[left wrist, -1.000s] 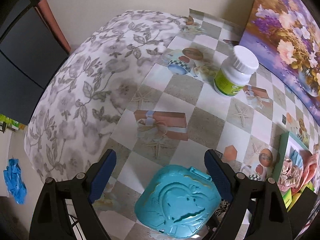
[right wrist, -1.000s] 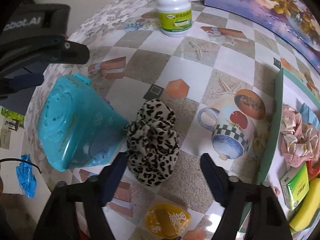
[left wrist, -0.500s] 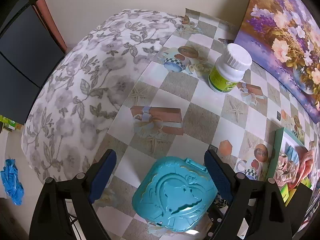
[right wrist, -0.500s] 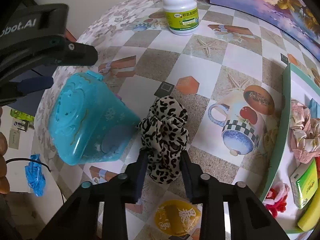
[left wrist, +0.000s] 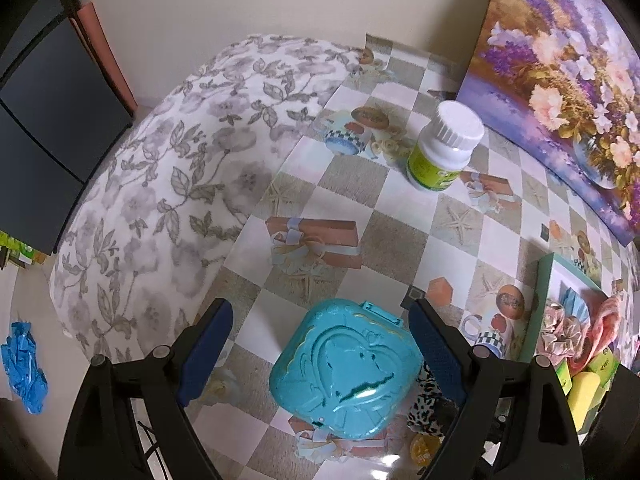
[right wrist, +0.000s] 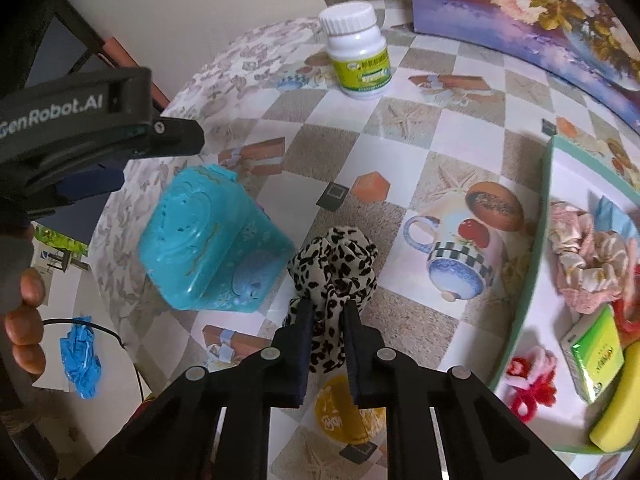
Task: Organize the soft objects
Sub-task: 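Grasp the leopard-print scrunchie with the right gripper, then lift the scrunchie with the right gripper while the left grasps the yellow round packet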
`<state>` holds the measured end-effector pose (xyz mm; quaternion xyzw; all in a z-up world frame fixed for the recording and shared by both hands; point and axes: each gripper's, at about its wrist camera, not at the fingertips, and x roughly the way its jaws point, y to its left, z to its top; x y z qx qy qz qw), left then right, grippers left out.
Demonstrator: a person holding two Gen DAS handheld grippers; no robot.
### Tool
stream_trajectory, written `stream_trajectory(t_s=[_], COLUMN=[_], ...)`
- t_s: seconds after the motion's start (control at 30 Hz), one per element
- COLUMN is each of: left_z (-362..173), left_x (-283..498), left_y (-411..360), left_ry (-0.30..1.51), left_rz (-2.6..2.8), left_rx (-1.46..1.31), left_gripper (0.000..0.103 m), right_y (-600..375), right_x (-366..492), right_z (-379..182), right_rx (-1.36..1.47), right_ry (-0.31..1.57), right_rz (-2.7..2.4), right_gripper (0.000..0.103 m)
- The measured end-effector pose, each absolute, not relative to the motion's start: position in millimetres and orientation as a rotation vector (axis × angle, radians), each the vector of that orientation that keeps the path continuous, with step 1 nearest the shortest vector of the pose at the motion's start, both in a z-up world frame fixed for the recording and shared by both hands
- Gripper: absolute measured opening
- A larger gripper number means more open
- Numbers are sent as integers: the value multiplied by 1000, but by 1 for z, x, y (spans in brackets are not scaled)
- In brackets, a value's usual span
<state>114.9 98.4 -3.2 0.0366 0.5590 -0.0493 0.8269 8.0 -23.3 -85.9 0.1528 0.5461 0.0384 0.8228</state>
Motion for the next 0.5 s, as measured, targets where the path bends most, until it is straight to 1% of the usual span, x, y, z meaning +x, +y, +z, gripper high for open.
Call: stream_trajectory(t_s=[0.23,0.5], left_z=[9,8], left_x=[84,47], left_y=[97,83], left_ry=[1124,1100], left_rz=[-151,-237], left_rx=[109,143], left_gripper=[90,90], right_y=[-32,-62], right_x=[-10,-48], right_z=[-67,-51], right_rx=[322,342], right_ry=[1121,1085], right_rz=[37,-52], right_gripper=[16,16])
